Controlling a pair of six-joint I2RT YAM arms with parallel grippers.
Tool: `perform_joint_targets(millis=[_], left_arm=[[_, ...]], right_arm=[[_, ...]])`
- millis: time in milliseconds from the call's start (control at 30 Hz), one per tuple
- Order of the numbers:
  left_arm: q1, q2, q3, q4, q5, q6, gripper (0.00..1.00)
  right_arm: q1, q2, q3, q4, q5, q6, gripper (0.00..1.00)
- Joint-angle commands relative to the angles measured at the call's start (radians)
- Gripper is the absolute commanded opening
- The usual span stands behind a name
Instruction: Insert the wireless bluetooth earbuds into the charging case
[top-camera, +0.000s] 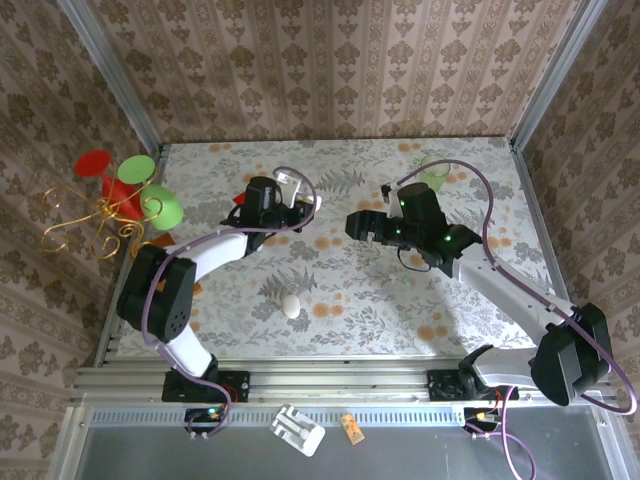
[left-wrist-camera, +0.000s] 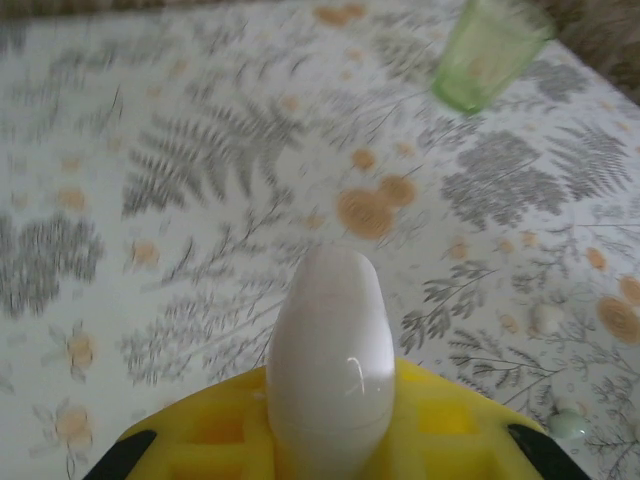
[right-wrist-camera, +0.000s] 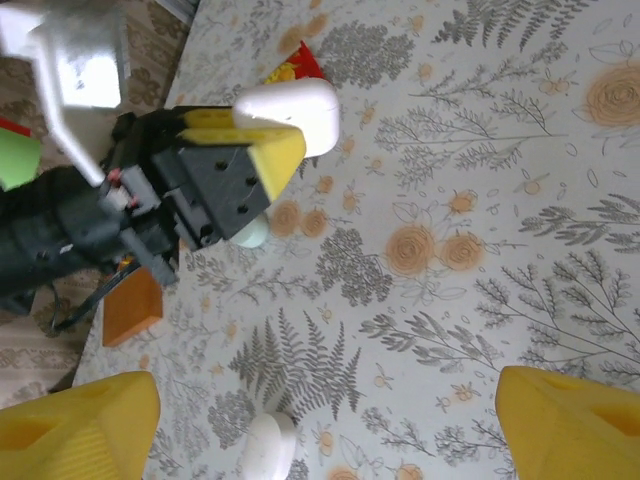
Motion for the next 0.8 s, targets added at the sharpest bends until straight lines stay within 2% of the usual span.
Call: perform_joint_targets(millis=[0,200,367,467,600,767], left_arm=[[-0.002,0.060,0.072,-0.114,-0.023,-0.170,0.00],[0.000,0.221,0.235,-0.310,-0.084,-0.203,0.01],[0.001,0.286,0.278,-0.350,-0.124,-0.204,0.02],[0.004,0.309,0.296,-0.363,-0.108,-0.194,0.05],[0.006,0.316,0.303,-0.378,-0.103,-0.195,0.17],[0.005,0.270,0.273,-0.369,-0.124,-0.202,0.38]], right_arm=[[-0.001,-0.021,-0.027,0.052,0.025,-0.017,0.91],[-0.001,0.003,-0.041,0.057,0.025,-0.016,0.93],[0.000,-0.021,-0.058,0.049,0.063,-0.027,0.93],[0.000,-0.044,-0.079,0.060,0.090,-0.027,0.95],[-0.001,-0.085,-0.116,0.099,0.124,-0.025,1.00],[0.000,-0.137,-0.162,0.158,0.142,-0.035,1.00]])
